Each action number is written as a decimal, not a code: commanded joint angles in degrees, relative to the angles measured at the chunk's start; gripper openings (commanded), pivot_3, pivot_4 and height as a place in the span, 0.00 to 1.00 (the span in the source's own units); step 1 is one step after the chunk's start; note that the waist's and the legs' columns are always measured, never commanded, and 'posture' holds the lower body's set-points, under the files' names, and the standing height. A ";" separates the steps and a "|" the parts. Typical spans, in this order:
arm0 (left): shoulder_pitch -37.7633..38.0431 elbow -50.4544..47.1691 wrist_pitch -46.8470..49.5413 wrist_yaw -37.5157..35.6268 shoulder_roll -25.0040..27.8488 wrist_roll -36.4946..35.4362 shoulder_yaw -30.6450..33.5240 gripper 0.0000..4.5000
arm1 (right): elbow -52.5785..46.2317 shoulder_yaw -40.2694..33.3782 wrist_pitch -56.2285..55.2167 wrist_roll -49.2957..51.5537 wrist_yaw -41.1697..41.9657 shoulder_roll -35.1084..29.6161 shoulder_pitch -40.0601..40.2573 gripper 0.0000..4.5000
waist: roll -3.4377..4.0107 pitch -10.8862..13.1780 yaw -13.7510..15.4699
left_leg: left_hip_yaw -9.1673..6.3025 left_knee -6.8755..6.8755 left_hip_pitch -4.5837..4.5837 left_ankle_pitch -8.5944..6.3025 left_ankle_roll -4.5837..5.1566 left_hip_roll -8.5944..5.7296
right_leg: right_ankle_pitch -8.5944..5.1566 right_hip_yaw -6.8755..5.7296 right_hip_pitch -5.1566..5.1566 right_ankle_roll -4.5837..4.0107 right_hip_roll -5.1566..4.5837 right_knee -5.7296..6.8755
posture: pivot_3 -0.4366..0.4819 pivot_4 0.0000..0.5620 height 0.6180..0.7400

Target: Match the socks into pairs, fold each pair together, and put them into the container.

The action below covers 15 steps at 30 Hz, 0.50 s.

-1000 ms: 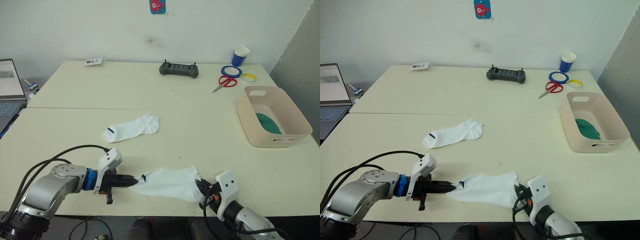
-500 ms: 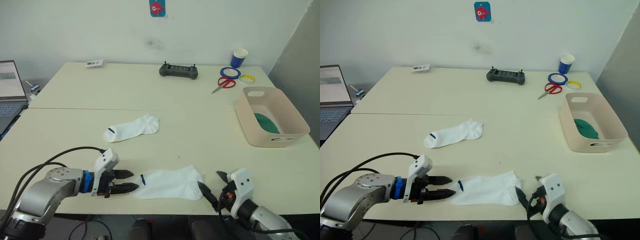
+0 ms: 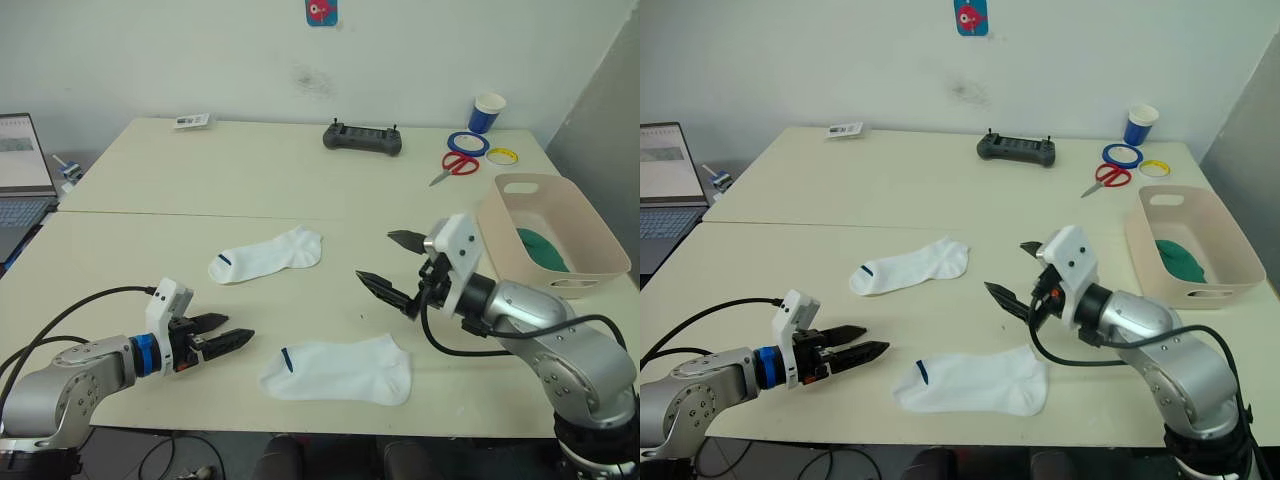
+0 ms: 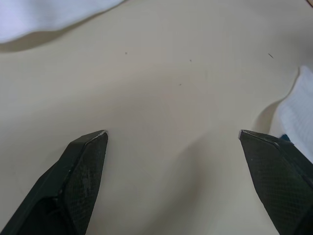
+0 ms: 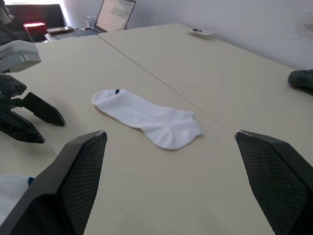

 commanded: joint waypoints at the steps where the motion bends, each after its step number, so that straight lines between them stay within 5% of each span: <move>1: -0.26 -1.31 -1.23 2.88 -0.87 0.35 2.41 1.00 | 0.35 1.36 0.00 0.48 1.28 -0.07 -2.54 1.00 | 0.00 0.00 0.02 | -0.02 0.00 -0.01 0.00 0.00 0.00 | 0.00 0.00 0.00 0.00 0.00 0.00 | 0.48 0.27 1.00; 15: -20.35 14.96 -4.20 24.66 -11.10 11.43 -0.55 1.00 | 0.33 4.81 -0.05 -2.37 0.80 -1.48 -3.18 1.00 | -0.06 -0.03 1.03 | 0.00 0.10 -0.01 0.02 -0.01 -0.09 | 0.12 -0.19 0.06 0.06 0.01 0.00 | 0.48 0.27 1.00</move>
